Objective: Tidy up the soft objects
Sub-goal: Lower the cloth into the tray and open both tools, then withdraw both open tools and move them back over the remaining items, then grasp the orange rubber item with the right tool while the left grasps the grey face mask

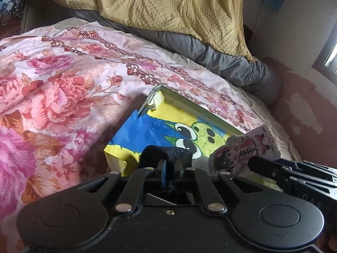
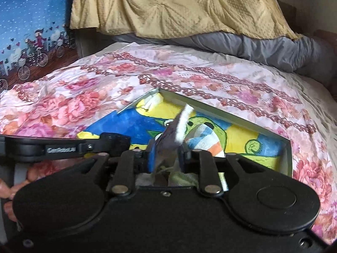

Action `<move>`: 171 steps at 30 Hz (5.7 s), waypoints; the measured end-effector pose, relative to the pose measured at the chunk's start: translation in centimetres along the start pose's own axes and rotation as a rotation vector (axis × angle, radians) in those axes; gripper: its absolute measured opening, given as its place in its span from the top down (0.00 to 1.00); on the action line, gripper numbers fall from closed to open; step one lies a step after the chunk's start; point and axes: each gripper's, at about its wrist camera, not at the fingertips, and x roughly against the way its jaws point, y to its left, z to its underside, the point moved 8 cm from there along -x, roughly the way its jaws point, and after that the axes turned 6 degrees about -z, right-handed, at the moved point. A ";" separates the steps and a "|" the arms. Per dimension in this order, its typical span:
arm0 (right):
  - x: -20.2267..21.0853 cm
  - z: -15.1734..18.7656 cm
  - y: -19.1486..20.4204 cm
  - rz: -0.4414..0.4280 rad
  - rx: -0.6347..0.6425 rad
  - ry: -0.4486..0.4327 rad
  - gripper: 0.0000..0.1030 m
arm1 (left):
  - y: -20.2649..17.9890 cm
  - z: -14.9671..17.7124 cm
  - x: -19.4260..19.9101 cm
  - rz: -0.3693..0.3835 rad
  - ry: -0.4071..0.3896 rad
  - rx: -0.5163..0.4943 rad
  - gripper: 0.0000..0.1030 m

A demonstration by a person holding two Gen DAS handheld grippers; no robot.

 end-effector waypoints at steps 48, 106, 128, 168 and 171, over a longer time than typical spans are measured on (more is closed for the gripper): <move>27.6 4.2 7.5 -0.108 -0.064 -0.399 0.00 | -2.8 6.5 30.1 0.032 -0.300 -0.115 0.01; 27.8 17.9 9.9 0.019 -0.117 -0.253 0.00 | 3.1 17.8 31.1 -0.157 -0.229 -0.275 0.01; 24.7 15.0 9.4 -0.055 -0.028 -0.232 0.00 | 3.3 15.1 27.5 -0.178 -0.216 -0.281 0.01; 18.4 7.5 0.4 -0.084 0.313 -0.028 0.00 | -3.4 9.8 17.1 -0.049 0.026 -0.319 0.01; 18.5 8.0 0.9 -0.116 0.441 -0.015 0.00 | -4.3 9.0 15.1 -0.059 0.059 -0.355 0.01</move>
